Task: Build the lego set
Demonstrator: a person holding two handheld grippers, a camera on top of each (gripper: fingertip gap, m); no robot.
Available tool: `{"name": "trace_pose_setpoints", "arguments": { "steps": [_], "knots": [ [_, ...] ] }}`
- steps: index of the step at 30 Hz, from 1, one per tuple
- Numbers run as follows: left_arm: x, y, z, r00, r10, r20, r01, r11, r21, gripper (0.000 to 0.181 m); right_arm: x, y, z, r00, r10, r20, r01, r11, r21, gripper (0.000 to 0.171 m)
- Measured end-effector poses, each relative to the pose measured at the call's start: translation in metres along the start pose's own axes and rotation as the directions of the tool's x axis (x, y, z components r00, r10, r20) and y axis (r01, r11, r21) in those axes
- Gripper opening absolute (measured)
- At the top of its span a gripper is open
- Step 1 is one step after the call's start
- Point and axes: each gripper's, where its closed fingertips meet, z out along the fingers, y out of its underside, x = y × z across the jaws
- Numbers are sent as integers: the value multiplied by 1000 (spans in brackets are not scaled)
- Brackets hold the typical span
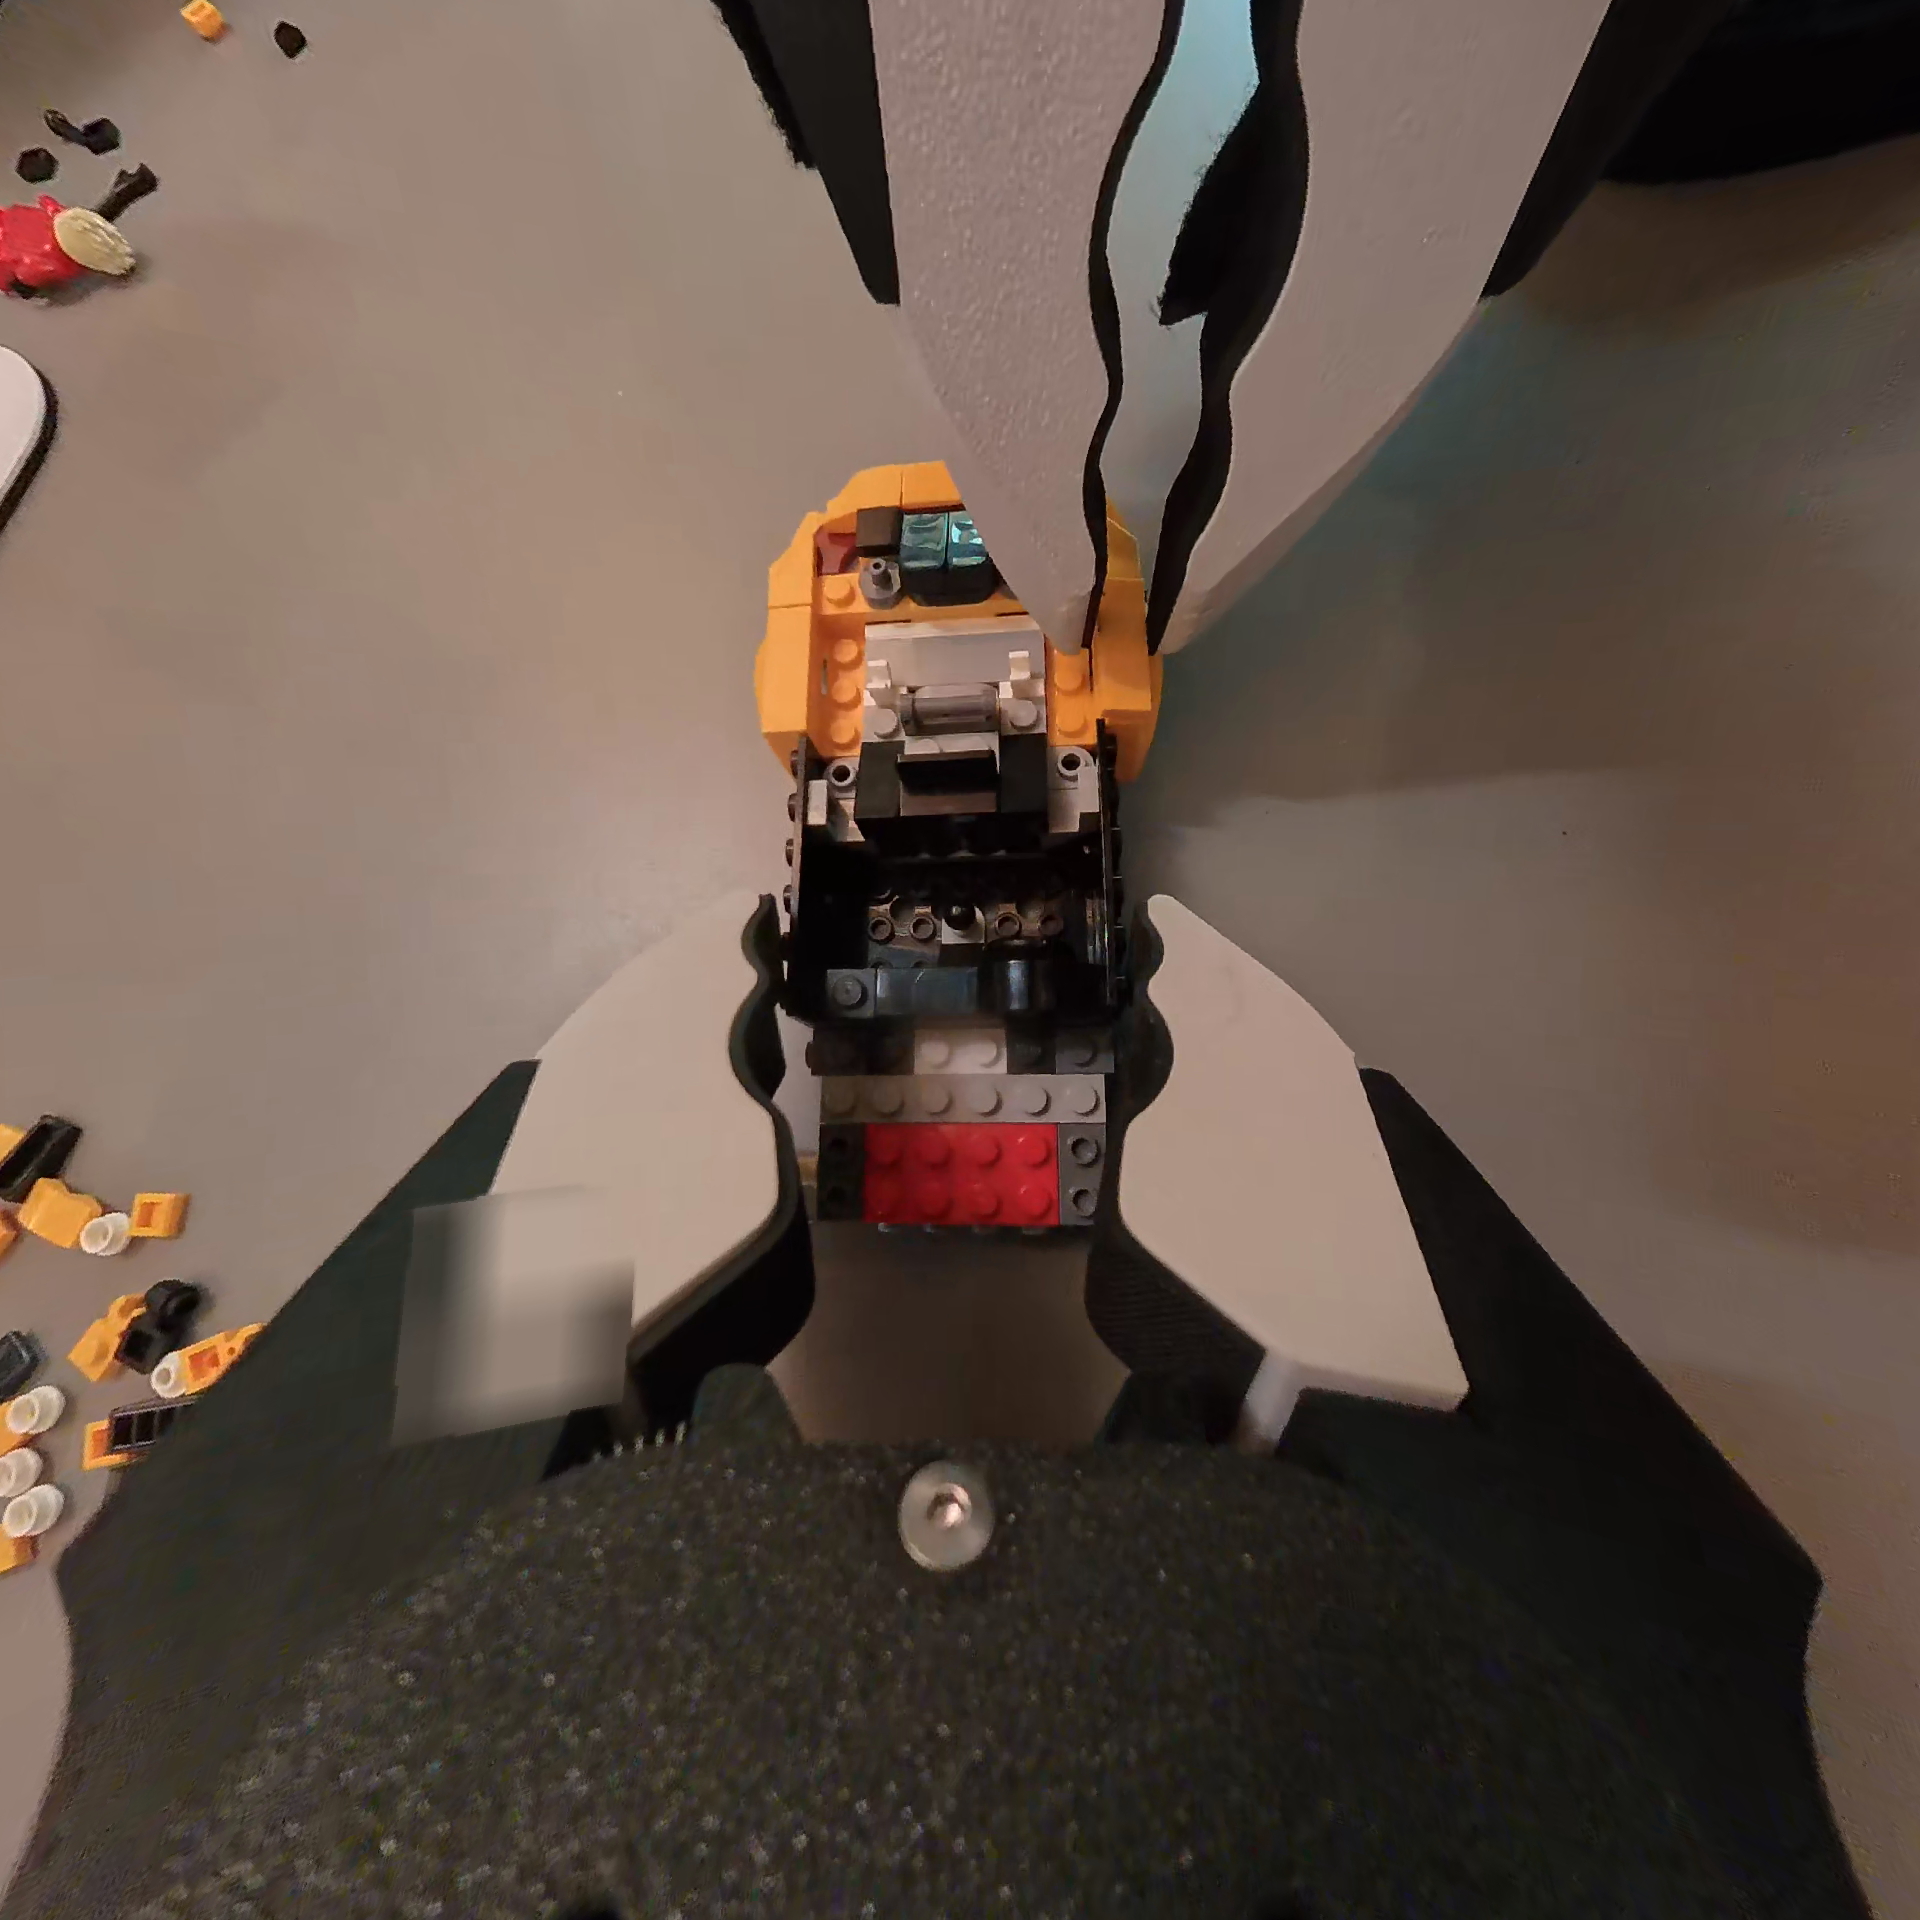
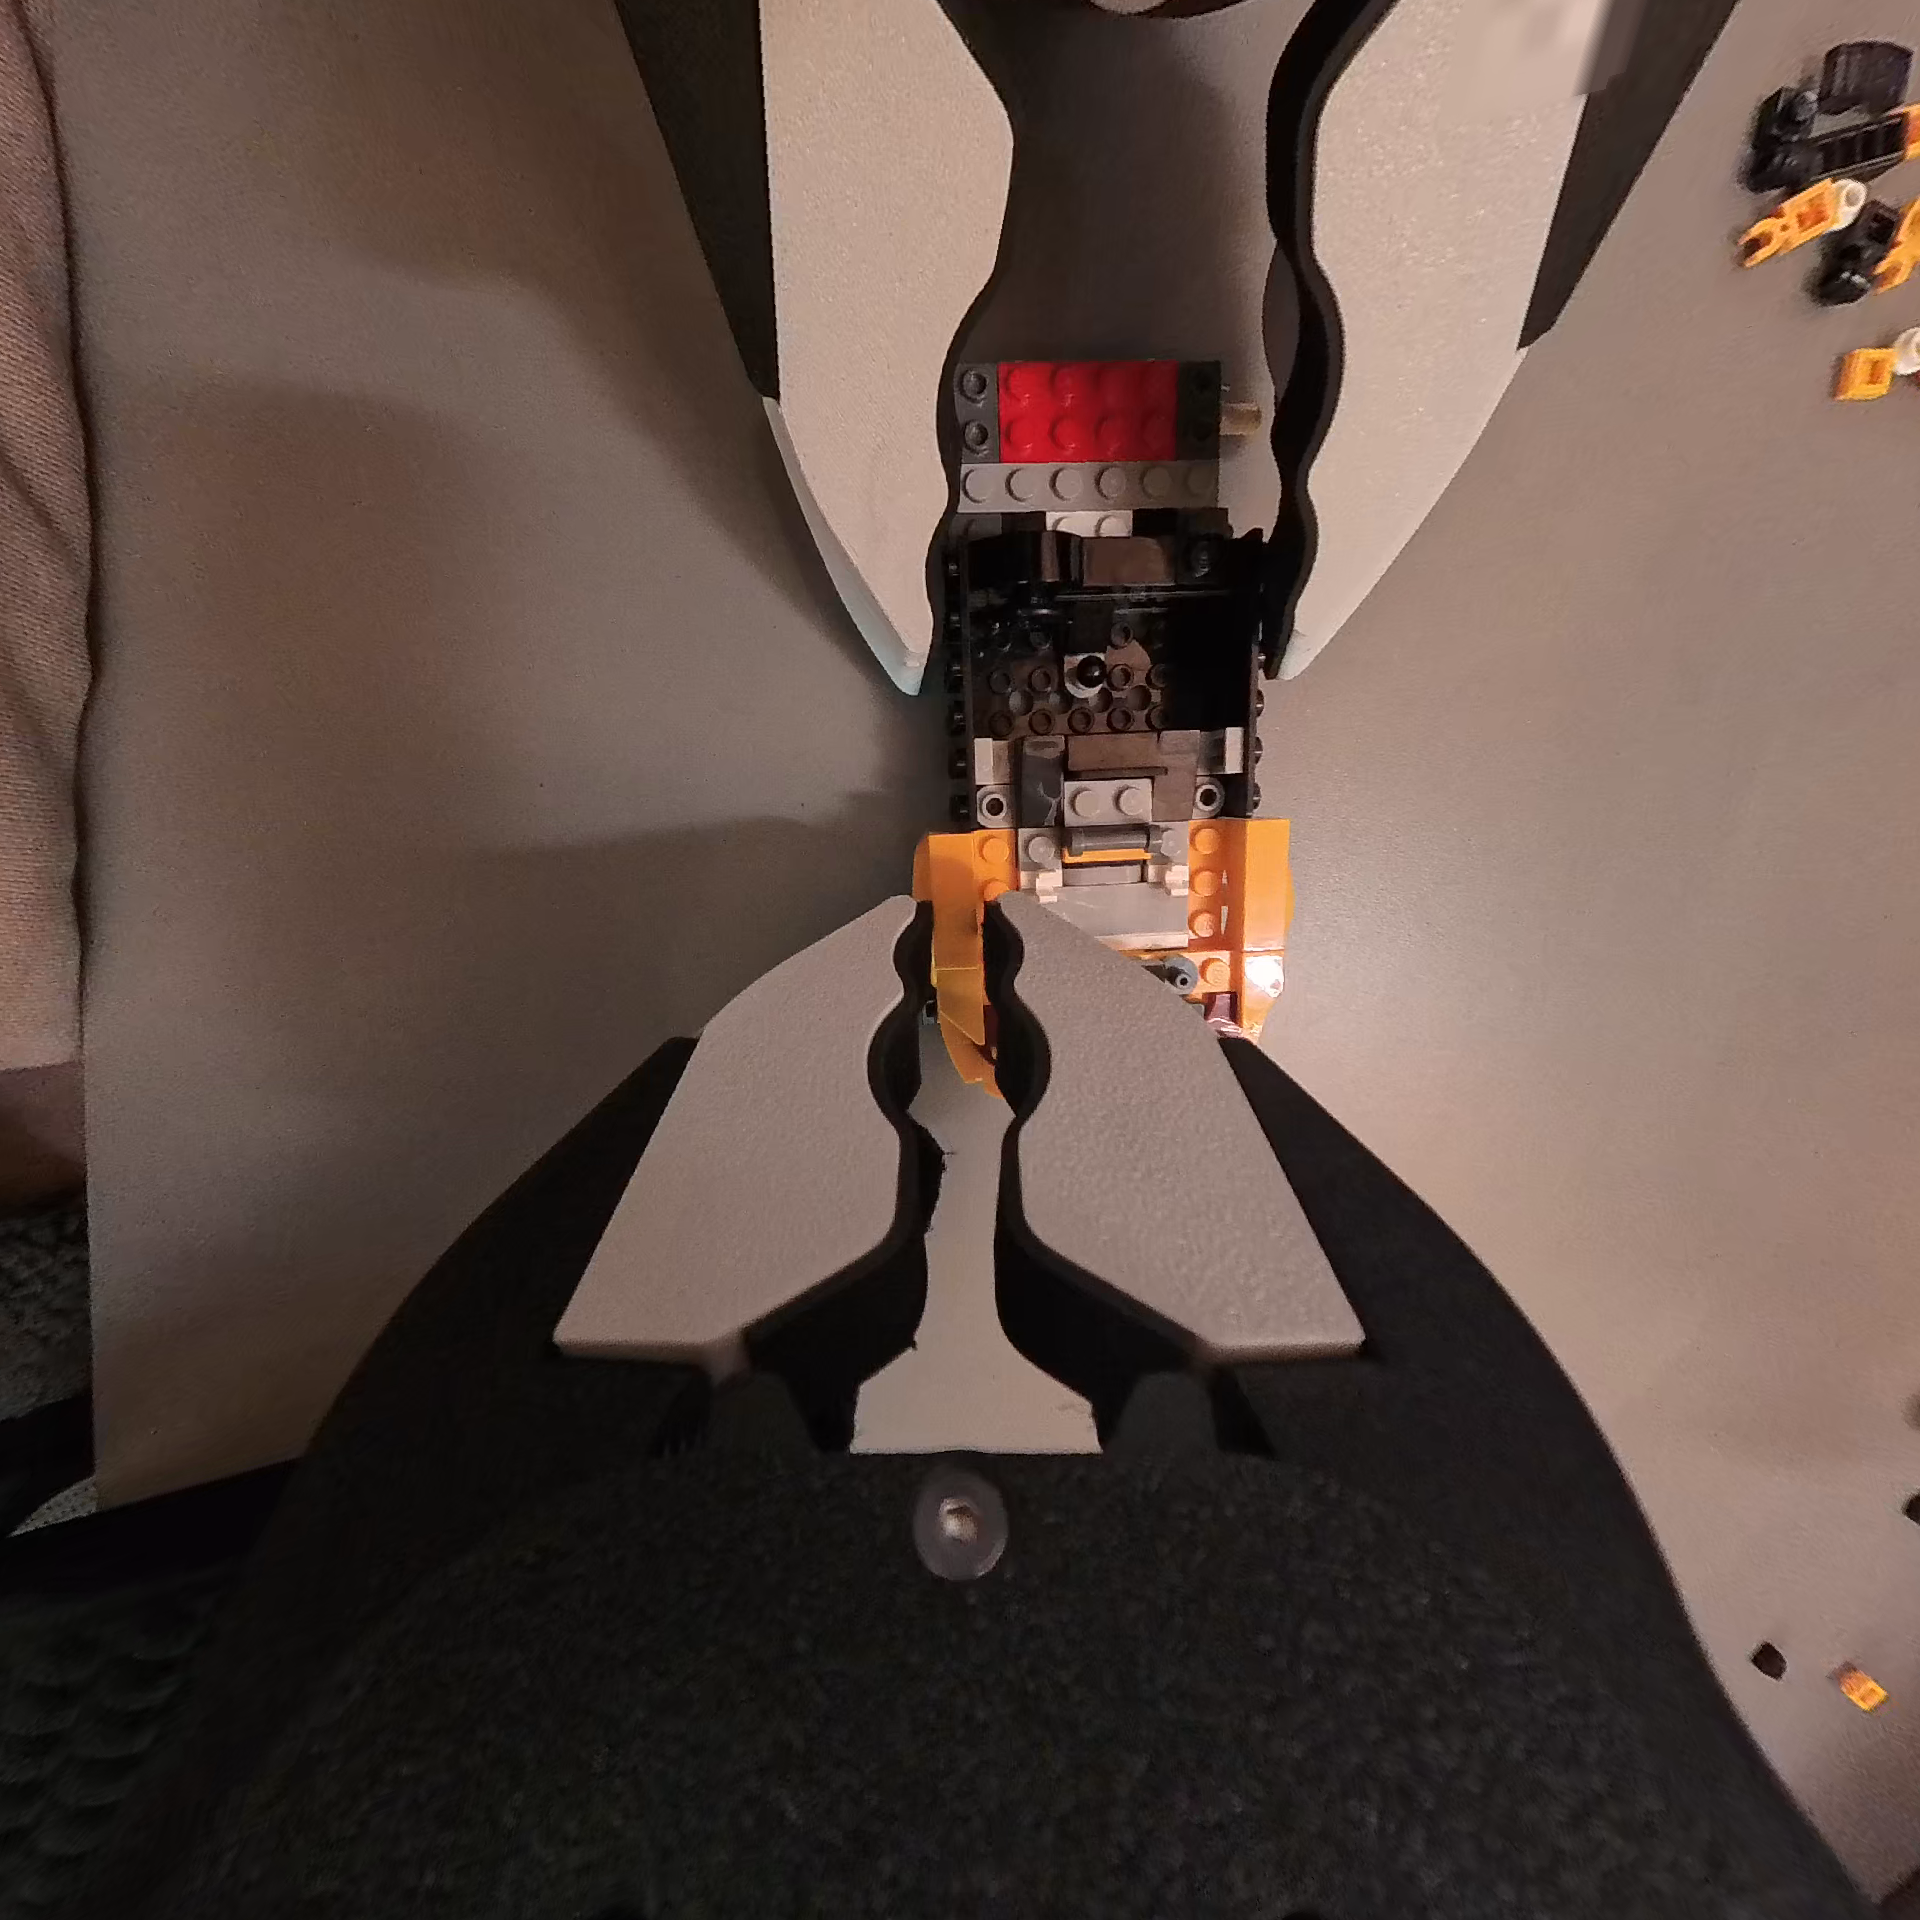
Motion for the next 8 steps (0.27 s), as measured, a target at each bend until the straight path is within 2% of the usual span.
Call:
{"name": "trace_pose_setpoints", "arguments": {
  "steps": [1, 8],
  "knots": [
    [0, 0, 0, 1000, 0, 1, 0, 1000, 0, 62, 0, 0, 0, 1000, 1, 1, -1, 1000, -1, 10],
    [0, 0, 0, 1000, -4, 6, 4, 1000, 6, 62, -1, -1, -5, 1000, 6, -20, -5, 999, 40, 16]
  ]
}}
